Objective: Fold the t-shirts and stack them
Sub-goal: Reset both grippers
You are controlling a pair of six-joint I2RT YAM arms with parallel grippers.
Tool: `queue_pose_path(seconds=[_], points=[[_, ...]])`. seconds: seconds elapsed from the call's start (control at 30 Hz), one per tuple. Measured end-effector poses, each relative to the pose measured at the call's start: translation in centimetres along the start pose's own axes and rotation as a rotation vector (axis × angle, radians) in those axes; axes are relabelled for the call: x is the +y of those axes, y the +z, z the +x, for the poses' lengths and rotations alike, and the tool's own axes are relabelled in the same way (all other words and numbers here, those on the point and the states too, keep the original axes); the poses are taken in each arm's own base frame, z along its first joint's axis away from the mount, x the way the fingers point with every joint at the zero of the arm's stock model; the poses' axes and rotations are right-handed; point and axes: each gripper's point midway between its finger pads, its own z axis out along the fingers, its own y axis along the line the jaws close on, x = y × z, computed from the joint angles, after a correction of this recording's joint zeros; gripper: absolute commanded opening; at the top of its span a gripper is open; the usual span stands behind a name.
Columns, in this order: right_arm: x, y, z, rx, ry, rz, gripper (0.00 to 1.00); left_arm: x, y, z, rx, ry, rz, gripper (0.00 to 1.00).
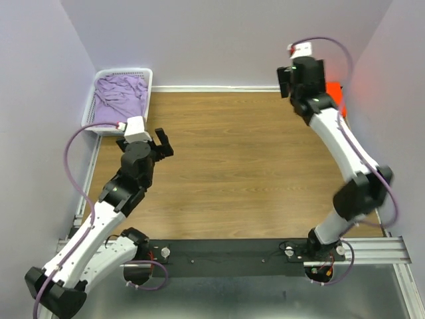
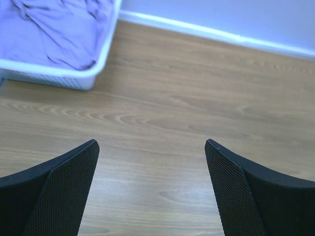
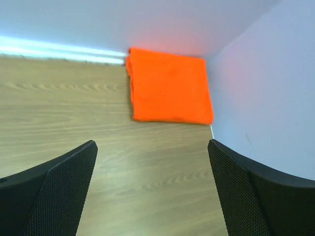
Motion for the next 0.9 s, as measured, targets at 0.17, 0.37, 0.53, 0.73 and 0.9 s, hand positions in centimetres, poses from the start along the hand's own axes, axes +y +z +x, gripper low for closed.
queue_pose_path(seconds=[0.17,0.37,0.53,0.73,0.9], points=[[-6.2,-9.9,-3.1,-0.147,0.278,-0.034,1.00,1.7,-2.9,-4.6,-0.106,-0.059,-0.041,0.96],[-9.0,-20.4,3.1,-0.213,0.482,-0.137,1.00,4.4,-7.0,-7.9,-0.202,-0.144,-0.083,0.96],[-10.7,-26.0,6.9,-0.321,0.629,-0.172,1.00,6.8,-10.2,-8.8,-0.280,-0.217,-0.097,0.97],[-11.6,-28.8,9.5,-0.404,0.709,-0.184,1.00,8.6,-11.9,-8.1,-0.331,-0.273,-0.106,0.97],[-11.9,-29.4,10.3,-0.421,0.725,-0.172,1.00,9.4,-12.5,-7.4,-0.349,-0.311,-0.109,0.97]])
